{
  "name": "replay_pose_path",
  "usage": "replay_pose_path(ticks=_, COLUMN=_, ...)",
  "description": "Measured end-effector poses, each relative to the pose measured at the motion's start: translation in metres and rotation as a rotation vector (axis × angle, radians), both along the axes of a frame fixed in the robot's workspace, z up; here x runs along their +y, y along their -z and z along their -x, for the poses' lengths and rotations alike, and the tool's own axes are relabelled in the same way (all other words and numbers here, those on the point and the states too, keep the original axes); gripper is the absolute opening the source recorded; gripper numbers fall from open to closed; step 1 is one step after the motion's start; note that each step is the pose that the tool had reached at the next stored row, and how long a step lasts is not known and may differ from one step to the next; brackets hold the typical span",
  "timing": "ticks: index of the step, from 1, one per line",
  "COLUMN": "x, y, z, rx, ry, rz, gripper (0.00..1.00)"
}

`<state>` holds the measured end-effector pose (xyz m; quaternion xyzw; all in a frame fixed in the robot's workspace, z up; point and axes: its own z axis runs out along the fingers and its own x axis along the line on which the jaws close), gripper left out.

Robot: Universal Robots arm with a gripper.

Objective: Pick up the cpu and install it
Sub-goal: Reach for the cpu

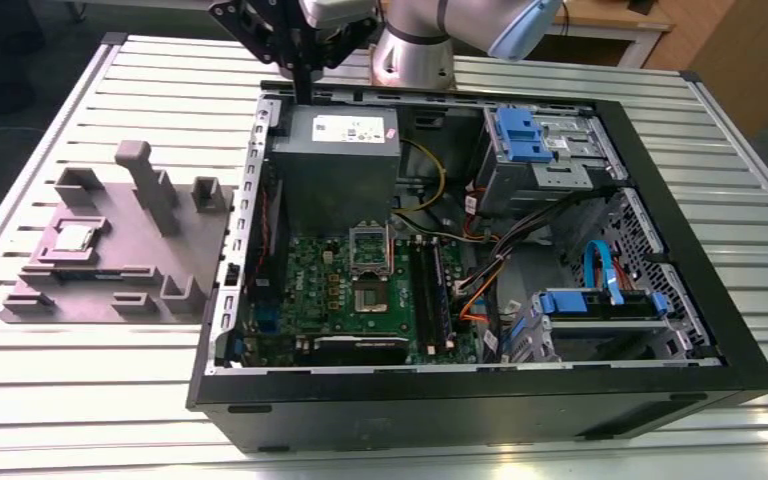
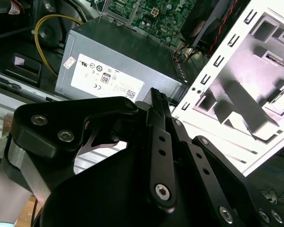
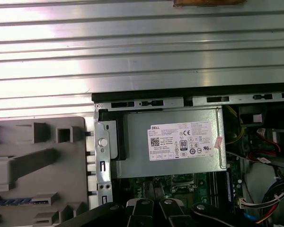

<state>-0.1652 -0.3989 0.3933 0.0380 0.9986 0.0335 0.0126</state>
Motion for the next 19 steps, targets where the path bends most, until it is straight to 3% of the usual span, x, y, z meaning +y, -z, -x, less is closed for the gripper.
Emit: replay_pose_path(ticks=19, x=0.0, y=0.0, z=0.0041, rx=0.0, ry=0.0, rz=0.0001, gripper=0.1)
